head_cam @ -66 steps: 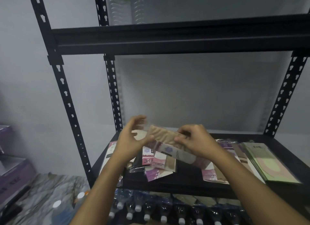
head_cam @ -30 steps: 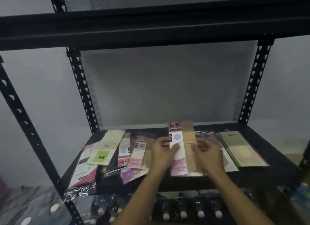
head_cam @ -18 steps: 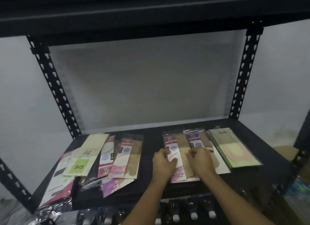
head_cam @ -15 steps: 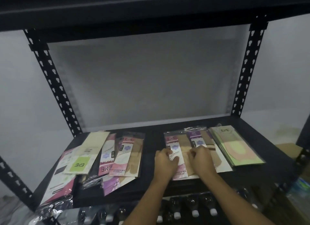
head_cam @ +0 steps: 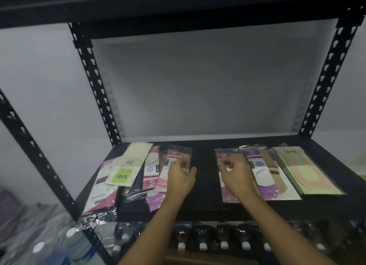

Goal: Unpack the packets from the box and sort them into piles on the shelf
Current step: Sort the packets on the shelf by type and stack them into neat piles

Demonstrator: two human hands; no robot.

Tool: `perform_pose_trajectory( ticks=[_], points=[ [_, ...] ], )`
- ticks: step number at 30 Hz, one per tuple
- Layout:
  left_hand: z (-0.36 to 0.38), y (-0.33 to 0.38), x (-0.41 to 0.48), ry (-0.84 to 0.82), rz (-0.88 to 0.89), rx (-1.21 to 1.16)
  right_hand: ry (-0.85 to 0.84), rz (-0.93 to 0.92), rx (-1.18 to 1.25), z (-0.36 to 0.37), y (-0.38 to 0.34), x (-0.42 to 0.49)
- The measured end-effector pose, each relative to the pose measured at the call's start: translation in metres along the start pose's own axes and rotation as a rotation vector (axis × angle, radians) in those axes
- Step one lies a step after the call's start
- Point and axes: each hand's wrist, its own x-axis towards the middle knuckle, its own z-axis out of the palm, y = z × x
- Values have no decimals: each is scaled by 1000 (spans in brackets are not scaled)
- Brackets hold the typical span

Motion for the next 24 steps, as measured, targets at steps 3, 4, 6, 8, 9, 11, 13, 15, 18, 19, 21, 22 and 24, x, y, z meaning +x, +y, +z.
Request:
perform_pose_trajectory(
  ticks=[3, 4, 6, 8, 9, 11, 13, 15, 18, 19, 21, 22, 24],
  points=[
    [-31, -16, 4, 86, 4, 98, -132, 64, 99, 33, -24, -4],
    [-39, -22, 6, 94, -10, 156, -182, 98, 85, 43, -29, -5],
    [-51, -29, 7, 108, -40, 320, -286, 166, 5, 60, -38, -7],
    [-57, -34, 8, 107, -28, 465, -390, 223, -12, 73, -42, -11],
    [-59, -36, 9, 91, -24, 514, -425, 245, 3, 78, -44, -13],
    [-60, -39, 12, 38, -40, 594, -442, 279, 37, 86, -48, -17],
    [-63, -41, 15, -7, -49, 678, -421, 316, 99, 92, -52, -20],
    [-67, -42, 17, -21, -55, 732, -385, 366, 175, 97, -60, -22],
    [-71, -45, 21, -29, -86, 691, -327, 398, 277, 103, -65, -25],
    [-73, -46, 22, -37, -109, 641, -307, 408, 323, 104, -67, -26],
    [-77, -48, 23, -38, -149, 498, -256, 431, 415, 104, -70, -26],
    [-80, -49, 22, -29, -157, 414, -231, 435, 453, 102, -73, -26],
    [-84, -49, 21, 4, -157, 226, -178, 421, 523, 98, -76, -25]
  ],
)
